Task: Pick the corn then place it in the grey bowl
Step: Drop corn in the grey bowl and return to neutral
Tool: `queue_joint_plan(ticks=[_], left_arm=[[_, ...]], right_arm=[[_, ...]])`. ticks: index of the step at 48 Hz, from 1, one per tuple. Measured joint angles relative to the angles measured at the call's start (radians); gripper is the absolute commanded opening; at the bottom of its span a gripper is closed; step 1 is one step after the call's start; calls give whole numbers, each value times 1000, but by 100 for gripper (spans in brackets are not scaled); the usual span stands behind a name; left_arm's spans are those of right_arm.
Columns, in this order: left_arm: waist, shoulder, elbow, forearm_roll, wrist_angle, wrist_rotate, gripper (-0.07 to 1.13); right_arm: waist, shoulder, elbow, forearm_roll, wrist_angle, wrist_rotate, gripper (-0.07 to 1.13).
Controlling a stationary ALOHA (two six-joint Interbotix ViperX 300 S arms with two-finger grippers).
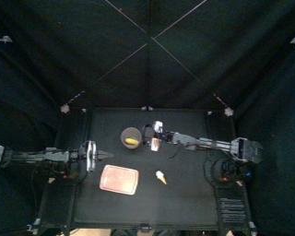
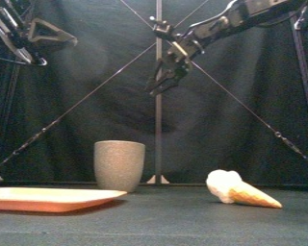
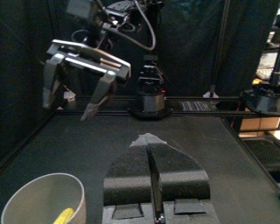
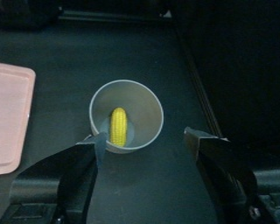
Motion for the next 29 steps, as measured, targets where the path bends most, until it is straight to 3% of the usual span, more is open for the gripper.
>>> queue_joint_plan(ticks=[18, 29], left_arm=[[9, -26, 0, 2, 0, 0, 7], [12, -28, 0, 6, 0, 0, 7]], right_arm=[[29, -492, 405, 83, -225, 51, 102], [69, -739, 548, 129, -261, 46, 102]])
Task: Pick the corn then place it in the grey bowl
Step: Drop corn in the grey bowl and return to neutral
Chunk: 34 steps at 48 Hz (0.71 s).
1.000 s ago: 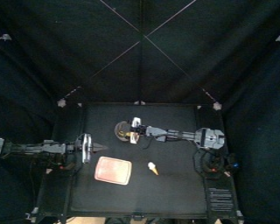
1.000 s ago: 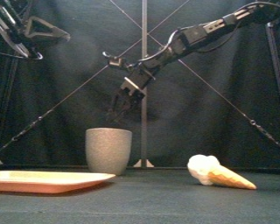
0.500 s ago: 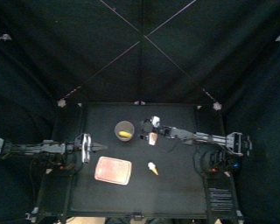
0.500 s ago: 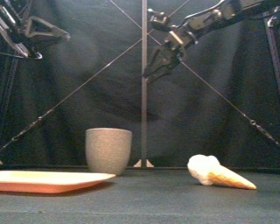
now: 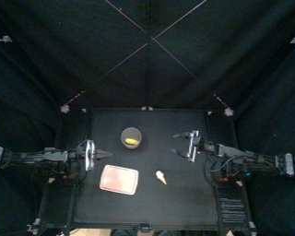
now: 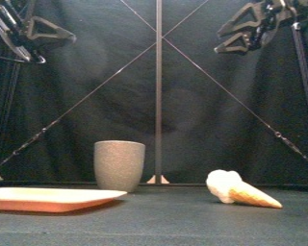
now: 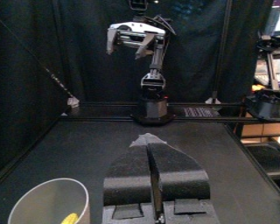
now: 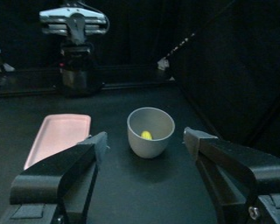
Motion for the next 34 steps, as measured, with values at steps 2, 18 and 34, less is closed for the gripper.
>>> queue_joint_plan(ticks=[2, 18, 34], left_arm=[[2, 0, 0, 0, 0, 0, 7], [17, 0, 0, -2, 5, 0, 7], [25, -3, 0, -2, 9, 0, 7]], right_arm=[[11, -37, 20, 14, -6, 0, 102], [38, -166, 126, 43, -41, 0, 102], [38, -170, 133, 40, -51, 2, 102]])
